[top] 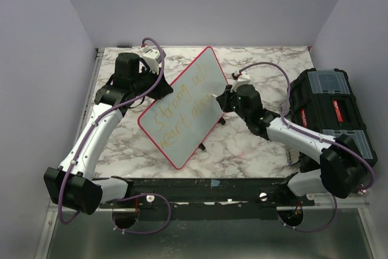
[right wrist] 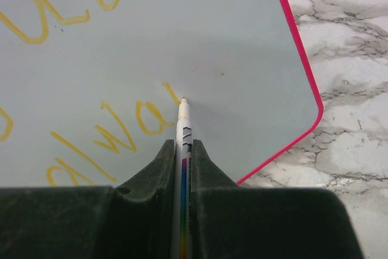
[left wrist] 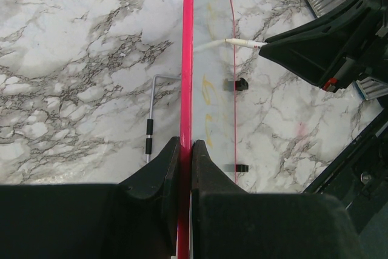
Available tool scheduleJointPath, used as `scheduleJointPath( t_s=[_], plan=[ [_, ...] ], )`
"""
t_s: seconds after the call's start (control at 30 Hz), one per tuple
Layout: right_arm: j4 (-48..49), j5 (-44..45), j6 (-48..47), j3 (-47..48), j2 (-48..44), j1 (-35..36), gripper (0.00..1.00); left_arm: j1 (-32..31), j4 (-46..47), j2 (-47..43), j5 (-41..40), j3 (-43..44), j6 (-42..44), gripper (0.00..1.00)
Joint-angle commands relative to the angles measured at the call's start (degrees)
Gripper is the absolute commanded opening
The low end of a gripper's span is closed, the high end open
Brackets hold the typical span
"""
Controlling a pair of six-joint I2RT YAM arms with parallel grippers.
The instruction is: Write a sentence on the whiteboard
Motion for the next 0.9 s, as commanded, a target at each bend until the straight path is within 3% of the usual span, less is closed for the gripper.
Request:
scheduleJointPath(
  t_s=[0.0,0.43,0.87],
  plan=[
    [-0.9,1.8,-1.1,3.7,1.5,0.3,0.01,-0.6,-1.7,-0.7,-2.5,0.7,4.5,0.0],
    [-2.2,2.0,-1.8,8.9,3.4,0.2,0.01,-0.6,-1.6,-0.9,-2.6,0.6,4.5,0.0],
    [-1.0,0.8,-0.3,3.1,2.2,0.3,0.01,-0.6,-1.6,-1.0,-2.7,0.5,4.5,0.0]
  ],
)
